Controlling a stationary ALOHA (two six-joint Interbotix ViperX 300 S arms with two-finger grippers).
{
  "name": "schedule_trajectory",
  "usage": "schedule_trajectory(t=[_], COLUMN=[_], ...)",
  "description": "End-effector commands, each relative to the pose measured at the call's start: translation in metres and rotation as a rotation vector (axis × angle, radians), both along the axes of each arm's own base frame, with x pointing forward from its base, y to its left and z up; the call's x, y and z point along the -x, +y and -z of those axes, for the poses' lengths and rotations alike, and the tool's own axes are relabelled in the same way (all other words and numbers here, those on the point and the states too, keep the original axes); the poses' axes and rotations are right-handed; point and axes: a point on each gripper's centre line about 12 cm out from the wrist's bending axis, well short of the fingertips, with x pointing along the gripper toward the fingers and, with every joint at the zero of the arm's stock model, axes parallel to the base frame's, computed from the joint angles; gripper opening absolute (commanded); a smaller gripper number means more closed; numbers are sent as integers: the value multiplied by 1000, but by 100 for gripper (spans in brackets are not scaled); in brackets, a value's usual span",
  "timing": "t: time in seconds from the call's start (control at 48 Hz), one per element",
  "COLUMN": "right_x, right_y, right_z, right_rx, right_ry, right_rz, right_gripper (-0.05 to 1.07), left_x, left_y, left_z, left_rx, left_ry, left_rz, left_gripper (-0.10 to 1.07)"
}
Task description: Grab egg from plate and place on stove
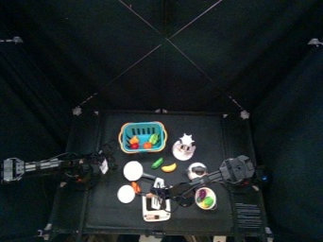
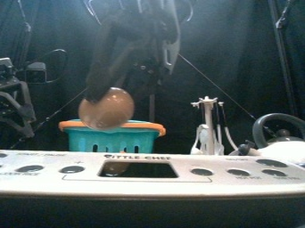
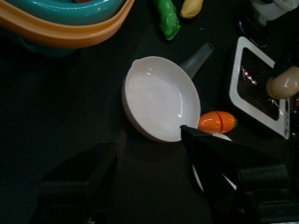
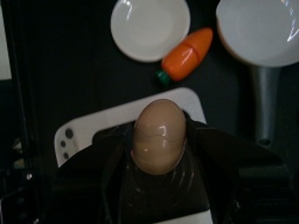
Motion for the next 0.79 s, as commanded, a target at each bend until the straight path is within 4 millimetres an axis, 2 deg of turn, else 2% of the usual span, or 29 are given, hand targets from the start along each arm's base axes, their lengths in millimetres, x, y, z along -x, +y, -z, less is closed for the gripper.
schedule_trajectory(t=[0.0,0.292,0.562,0.771], right_x=[6,11,13,15], right_y=[3,0,-4,-9], right_z=[-25,-15,-12,-15], right_rx=[-49,-70,-60,-40], right_ry=[-59,-67,-62,-71], right_rz=[2,3,5,-2], right_gripper=[61,64,82,89], left_x=[-2,-2,-2,-2], left_y=[1,1,2,2], left_z=[-4,-4,-4,-3], left_rx=[-4,-4,-5,-5], left_ry=[-11,-10,-11,-12], left_rz=[0,-4,-7,-9], left_gripper=[89,89,89,89])
